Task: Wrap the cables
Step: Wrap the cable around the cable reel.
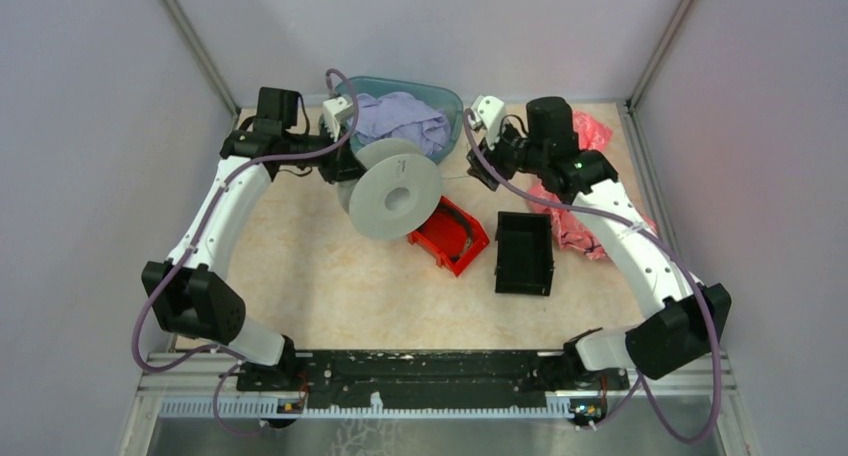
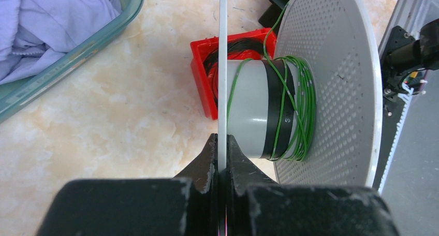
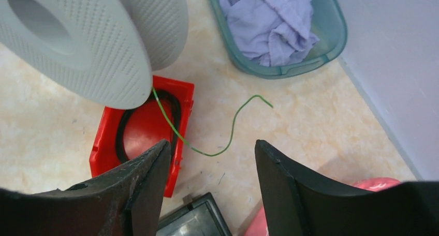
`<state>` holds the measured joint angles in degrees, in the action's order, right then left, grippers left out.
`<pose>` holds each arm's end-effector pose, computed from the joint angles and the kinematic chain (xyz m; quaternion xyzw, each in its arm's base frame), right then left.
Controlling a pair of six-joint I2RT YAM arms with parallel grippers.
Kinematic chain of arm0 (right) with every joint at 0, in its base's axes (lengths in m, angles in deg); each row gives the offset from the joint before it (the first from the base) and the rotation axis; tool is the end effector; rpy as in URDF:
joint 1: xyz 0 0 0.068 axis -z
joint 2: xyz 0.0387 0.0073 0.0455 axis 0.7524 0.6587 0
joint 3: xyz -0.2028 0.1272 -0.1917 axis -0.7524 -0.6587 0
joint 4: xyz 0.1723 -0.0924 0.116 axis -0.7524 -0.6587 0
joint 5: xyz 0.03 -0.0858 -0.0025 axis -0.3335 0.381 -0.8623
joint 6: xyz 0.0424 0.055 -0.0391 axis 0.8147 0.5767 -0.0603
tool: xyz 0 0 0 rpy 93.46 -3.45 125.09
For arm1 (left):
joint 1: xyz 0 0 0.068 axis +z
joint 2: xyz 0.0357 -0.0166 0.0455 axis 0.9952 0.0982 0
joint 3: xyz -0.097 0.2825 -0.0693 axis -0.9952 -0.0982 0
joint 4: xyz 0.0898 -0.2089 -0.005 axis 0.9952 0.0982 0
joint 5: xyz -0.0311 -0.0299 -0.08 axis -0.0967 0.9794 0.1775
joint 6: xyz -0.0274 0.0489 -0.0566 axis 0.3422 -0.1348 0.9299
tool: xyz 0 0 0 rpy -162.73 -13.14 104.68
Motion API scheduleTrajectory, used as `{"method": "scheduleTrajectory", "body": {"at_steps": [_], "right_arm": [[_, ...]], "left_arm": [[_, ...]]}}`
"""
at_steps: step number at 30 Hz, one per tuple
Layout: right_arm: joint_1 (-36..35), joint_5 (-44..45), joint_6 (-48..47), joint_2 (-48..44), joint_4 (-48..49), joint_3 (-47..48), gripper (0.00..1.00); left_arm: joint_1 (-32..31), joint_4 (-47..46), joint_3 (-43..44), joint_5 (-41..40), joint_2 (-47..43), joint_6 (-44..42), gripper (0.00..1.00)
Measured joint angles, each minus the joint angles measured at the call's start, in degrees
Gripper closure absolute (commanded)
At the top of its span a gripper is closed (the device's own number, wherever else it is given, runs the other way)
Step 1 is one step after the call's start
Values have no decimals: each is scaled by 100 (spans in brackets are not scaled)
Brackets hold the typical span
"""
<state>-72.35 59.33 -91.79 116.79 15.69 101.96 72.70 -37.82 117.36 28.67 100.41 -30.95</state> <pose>0.2436 0.1364 0.4024 -0.4648 0.7139 0.1566 0.4998 0.2810 -0.1098 0.3847 0.3894 0.7667 -0.3432 0.3778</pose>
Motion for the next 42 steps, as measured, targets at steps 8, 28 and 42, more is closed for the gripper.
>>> {"method": "scheduleTrajectory", "body": {"at_steps": [8,28,42], "right_arm": [[-44,-295,-494,481,-433,-28,60],[190,-1119,3425,-160,2909,-2175,100],[586,-2468,6179,127,5180,-2474,100]], "left_arm": [[-24,-22,0,396,11,273,100],[109,-5464,-2286,1014,-153,5720,100],[90,-7967,-3108,997,-31,8050,100]]}}
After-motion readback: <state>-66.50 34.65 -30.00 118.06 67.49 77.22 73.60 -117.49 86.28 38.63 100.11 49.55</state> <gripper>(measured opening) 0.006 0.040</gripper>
